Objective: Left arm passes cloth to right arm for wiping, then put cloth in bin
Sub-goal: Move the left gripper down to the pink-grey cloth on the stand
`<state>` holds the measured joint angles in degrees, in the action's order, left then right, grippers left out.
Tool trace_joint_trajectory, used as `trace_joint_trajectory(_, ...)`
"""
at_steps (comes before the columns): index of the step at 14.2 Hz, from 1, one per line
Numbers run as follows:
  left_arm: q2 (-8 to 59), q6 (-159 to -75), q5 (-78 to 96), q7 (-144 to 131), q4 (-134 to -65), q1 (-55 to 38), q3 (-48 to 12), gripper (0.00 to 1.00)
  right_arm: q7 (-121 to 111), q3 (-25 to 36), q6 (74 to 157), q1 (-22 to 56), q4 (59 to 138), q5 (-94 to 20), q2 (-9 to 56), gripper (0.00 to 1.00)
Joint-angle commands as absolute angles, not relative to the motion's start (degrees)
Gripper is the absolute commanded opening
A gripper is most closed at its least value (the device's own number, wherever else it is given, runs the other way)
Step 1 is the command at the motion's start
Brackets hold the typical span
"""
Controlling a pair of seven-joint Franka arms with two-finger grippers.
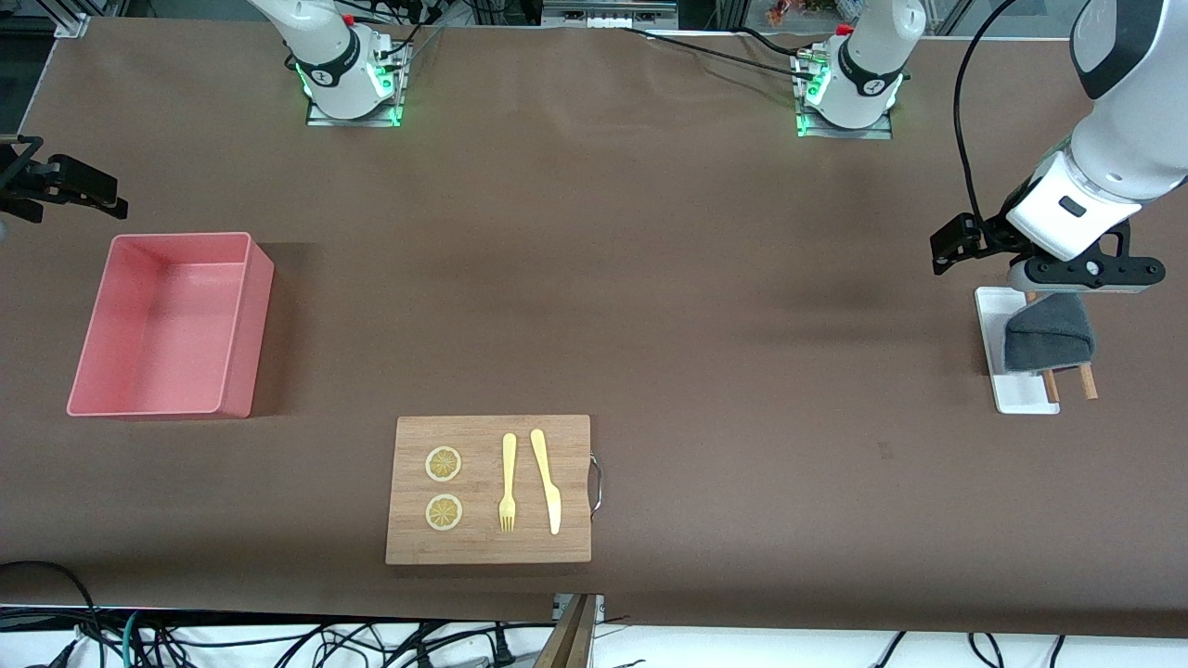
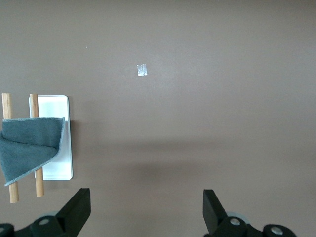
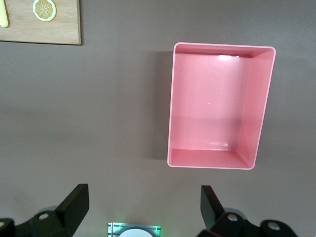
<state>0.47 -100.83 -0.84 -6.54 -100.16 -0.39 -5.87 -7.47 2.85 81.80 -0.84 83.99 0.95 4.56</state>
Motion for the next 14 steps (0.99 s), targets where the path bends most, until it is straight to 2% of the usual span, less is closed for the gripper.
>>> trace_joint_trajectory(1, -1.2, -101.8, 0.5, -7.0, -101.8, -1.3, -4.8, 1.00, -8.3, 2.9, 81.7, -1.1, 82.9, 0.4, 4.9, 1.00)
trace_joint_trajectory(14, 0.9, -99.2, 0.3, -6.9, -99.8, -1.5, -5.6, 1.00, -8.3, 3.0, 81.8, -1.1, 82.9, 0.4, 4.9, 1.00)
